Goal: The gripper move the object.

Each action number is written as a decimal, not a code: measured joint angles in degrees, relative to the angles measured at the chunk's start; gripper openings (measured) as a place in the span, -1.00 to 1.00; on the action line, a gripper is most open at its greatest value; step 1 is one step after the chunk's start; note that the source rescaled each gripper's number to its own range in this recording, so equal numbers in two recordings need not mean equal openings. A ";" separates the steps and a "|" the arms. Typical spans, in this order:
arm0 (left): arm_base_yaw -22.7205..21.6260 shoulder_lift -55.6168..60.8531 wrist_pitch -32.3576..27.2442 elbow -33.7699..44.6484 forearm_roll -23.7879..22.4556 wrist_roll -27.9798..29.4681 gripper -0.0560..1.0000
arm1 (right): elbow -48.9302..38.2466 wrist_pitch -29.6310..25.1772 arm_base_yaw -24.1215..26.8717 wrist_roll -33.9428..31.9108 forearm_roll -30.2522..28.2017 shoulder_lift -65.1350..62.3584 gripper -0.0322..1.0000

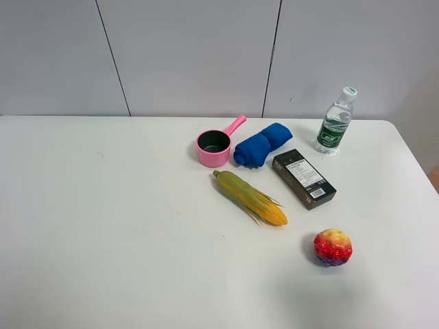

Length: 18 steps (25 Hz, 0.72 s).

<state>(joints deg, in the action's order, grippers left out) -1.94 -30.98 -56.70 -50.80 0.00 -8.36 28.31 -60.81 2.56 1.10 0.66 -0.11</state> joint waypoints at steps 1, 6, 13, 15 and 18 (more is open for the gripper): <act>-1.45 5.03 -0.53 3.53 0.41 0.15 0.69 | 0.00 0.00 0.00 0.00 0.00 0.00 1.00; -3.92 20.96 -1.22 15.97 1.77 0.41 0.69 | 0.00 0.00 0.00 0.00 0.00 0.00 1.00; -3.92 28.73 -3.60 21.62 4.46 1.30 0.69 | 0.00 0.00 0.00 0.00 0.00 0.00 1.00; -3.41 29.92 -3.60 21.62 4.46 1.68 0.69 | 0.00 0.00 0.00 0.00 0.00 0.00 1.00; -1.50 31.28 -3.68 21.62 4.16 2.62 0.69 | 0.00 0.00 0.00 0.00 0.00 0.00 1.00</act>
<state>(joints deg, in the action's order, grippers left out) -3.43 0.30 -60.37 -29.18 4.16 -5.74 28.31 -60.81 2.56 1.10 0.66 -0.11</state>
